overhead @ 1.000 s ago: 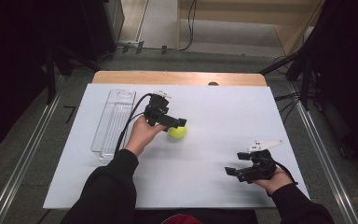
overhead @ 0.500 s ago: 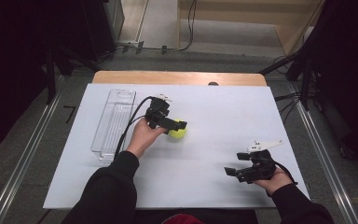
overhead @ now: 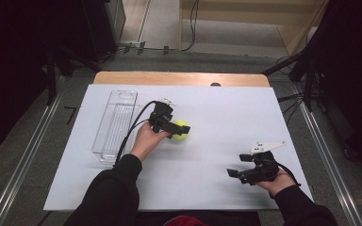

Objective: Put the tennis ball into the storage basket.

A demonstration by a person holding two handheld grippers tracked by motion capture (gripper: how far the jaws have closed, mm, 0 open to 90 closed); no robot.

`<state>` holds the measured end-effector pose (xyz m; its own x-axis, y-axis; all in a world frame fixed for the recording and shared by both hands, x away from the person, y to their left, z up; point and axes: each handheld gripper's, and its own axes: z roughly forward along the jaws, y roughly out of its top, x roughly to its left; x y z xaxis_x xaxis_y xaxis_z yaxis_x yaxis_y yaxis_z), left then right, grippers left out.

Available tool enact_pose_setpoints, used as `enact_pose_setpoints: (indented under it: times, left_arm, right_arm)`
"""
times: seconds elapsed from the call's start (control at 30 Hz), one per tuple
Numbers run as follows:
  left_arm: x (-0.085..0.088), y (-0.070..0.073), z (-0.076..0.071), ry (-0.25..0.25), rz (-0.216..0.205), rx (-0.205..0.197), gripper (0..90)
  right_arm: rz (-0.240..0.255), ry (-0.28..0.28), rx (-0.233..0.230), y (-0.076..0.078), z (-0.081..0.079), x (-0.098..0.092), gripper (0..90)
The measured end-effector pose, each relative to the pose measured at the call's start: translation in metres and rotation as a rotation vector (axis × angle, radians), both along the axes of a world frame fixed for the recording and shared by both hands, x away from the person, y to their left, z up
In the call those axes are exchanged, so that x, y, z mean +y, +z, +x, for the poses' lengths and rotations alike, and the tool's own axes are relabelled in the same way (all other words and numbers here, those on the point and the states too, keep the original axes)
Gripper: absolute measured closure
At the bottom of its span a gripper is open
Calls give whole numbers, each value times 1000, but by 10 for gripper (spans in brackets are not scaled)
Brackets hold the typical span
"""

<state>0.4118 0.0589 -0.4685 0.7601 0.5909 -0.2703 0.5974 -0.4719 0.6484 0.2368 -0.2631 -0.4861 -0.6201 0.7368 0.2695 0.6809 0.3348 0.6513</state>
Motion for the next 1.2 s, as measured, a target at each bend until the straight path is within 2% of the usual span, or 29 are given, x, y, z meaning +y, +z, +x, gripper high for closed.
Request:
enact_pose_setpoints:
  times: [0.2,0.43,0.67,0.87,1.03,1.2]
  left_arm:
    - [-2,-4,-1,-4,8,-10,0]
    - [-2,-14,-2,-1,7,3,0]
    - [-3,-24,-2,2,36,9,0]
    - [-5,-30,-4,-4,73,-2,0]
    - [-6,-32,-4,-3,89,-9,0]
    - [-5,-34,-6,3,88,-29,11]
  right_arm:
    - [0,0,0,0,0,0,139]
    - [-1,2,-1,0,0,0,139]
    - [-1,4,-3,1,0,-2,139]
    - [-4,5,-3,1,-1,-2,139]
    - [-4,5,-3,1,-1,-2,139]
    - [-4,4,-2,1,-1,-1,139]
